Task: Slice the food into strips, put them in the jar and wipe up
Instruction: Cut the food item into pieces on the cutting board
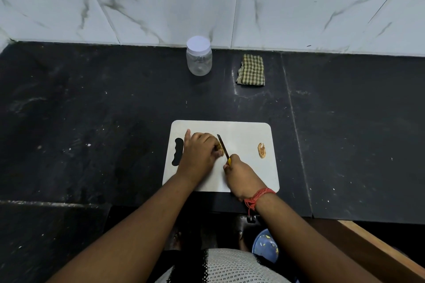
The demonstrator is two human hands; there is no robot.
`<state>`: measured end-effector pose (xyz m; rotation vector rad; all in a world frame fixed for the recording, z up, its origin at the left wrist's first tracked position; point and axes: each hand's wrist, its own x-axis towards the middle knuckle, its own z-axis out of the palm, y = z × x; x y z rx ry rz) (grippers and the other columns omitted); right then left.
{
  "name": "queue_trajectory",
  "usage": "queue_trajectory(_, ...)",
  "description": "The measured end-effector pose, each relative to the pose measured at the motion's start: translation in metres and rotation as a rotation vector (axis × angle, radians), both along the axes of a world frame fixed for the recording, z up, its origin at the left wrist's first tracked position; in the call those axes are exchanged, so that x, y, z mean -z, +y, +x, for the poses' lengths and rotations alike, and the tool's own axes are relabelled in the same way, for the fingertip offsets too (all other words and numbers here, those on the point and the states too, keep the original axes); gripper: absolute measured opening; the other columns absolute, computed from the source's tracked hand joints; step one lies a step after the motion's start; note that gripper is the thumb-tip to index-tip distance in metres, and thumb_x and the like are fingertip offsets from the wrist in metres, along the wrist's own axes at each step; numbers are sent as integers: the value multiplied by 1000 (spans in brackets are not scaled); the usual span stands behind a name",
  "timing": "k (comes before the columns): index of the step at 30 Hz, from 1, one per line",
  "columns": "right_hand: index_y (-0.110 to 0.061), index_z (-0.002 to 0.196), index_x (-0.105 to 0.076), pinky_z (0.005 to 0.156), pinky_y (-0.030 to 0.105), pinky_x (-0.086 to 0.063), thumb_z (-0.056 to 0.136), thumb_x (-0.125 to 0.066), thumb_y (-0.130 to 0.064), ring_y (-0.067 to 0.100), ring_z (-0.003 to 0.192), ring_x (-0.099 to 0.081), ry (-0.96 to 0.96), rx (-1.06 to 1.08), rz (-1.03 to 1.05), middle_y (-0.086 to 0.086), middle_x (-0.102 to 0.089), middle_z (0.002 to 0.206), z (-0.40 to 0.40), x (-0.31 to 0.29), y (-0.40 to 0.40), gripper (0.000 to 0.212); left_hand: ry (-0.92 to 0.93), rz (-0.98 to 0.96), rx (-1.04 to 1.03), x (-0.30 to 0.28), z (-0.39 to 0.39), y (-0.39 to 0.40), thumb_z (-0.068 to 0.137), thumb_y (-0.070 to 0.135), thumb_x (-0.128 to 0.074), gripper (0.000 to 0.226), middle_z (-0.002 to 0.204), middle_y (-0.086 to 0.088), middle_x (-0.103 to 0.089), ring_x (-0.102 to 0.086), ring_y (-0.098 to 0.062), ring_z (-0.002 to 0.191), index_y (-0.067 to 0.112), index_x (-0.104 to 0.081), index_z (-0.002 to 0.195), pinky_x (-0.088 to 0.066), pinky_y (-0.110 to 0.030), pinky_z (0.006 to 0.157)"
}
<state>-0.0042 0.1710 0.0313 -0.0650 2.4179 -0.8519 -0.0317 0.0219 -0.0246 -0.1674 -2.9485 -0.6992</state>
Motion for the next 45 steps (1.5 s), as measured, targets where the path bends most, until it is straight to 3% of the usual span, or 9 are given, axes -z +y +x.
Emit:
queue_trajectory(5, -10, 96, -35, 61, 31, -31, 103, -34, -18, 22, 64, -45, 7, -29, 31, 2, -45, 71, -1, -2, -2, 11, 12, 3, -2, 3, -1, -1, 86, 33, -74, 14, 101, 8, -67, -55, -20, 105, 22, -66, 89, -11, -48, 121)
queue_trajectory(14, -9, 95, -36, 51, 30, -25, 101, -34, -13, 21, 64, -44, 19, -42, 43, 5, -49, 73, -2, -2, -3, 7, 32, 17, 9, 8, -2, -3, 84, 30, -76, 12, 97, 7, -67, -55, -21, 103, 21, -70, 90, -12, -48, 121)
queue_trajectory(19, -9, 96, -35, 58, 33, -28, 103, -34, -15, 24, 67, -45, 30, -45, 48, 11, -52, 79, -1, -3, -5, 9, 41, 25, 10, 9, -2, -3, 83, 25, -77, 10, 94, 7, -65, -55, -22, 101, 20, -70, 88, -13, -50, 122)
queue_trajectory(22, -10, 96, -35, 56, 33, -28, 103, -33, -15, 23, 68, -46, 35, -47, 49, 4, -49, 76, 0, -5, -6, 9, 43, 23, 14, 9, -2, -3, 84, 24, -76, 8, 94, 7, -66, -55, -21, 102, 20, -71, 89, -13, -51, 122)
queue_trajectory(37, -9, 96, -35, 61, 32, -29, 102, -33, -11, 25, 69, -46, 26, -24, 67, 22, -62, 96, 3, -8, -11, 6, 39, 32, 27, 12, -1, -6, 87, 27, -74, 11, 101, 7, -67, -55, -20, 105, 19, -73, 94, -9, -47, 122)
queue_trajectory(45, -10, 97, -35, 53, 32, -27, 101, -33, -11, 17, 61, -43, 23, -17, 69, 10, -52, 82, 1, -7, -14, 5, 36, 25, 21, 11, -1, -5, 88, 29, -74, 13, 102, 5, -68, -55, -21, 106, 17, -73, 94, -7, -46, 122)
